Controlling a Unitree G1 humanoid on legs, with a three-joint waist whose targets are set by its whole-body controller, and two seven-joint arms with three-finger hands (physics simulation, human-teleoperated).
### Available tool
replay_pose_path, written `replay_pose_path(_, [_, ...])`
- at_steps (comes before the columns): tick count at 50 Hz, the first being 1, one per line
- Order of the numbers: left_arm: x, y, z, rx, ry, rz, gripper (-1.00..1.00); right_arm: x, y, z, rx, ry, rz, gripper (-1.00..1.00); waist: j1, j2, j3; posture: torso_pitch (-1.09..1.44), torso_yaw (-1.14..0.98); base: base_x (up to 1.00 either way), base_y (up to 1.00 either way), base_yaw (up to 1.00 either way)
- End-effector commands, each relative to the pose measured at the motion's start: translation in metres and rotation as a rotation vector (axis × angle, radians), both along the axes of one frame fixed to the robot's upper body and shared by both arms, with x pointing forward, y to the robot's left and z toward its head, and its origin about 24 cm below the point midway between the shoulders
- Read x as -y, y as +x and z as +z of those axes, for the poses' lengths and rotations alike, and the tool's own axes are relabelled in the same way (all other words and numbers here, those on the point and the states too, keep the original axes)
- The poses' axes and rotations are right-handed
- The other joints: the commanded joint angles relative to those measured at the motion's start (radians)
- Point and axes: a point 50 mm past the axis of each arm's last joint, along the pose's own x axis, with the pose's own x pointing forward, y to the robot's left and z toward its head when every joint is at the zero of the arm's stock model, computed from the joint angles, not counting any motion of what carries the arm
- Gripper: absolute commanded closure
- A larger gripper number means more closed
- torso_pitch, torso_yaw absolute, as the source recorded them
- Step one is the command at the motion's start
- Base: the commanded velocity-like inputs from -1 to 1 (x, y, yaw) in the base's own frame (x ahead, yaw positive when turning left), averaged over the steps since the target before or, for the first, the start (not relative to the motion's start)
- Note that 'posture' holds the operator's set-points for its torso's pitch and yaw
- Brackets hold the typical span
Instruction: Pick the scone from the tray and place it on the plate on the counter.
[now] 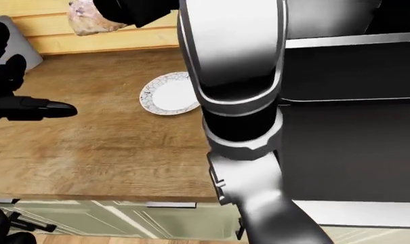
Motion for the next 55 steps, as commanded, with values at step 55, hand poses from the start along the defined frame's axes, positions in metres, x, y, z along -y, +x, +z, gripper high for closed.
replay_pose_path(55, [0.001,0.001,0.013,0.069,0.036,0.007,-1.0,0.034,0.106,-0.061,0.066,-0.2,-0.349,1.0,0.24,-0.011,-0.068,0.0,0.59,0.0,0.0,0.0])
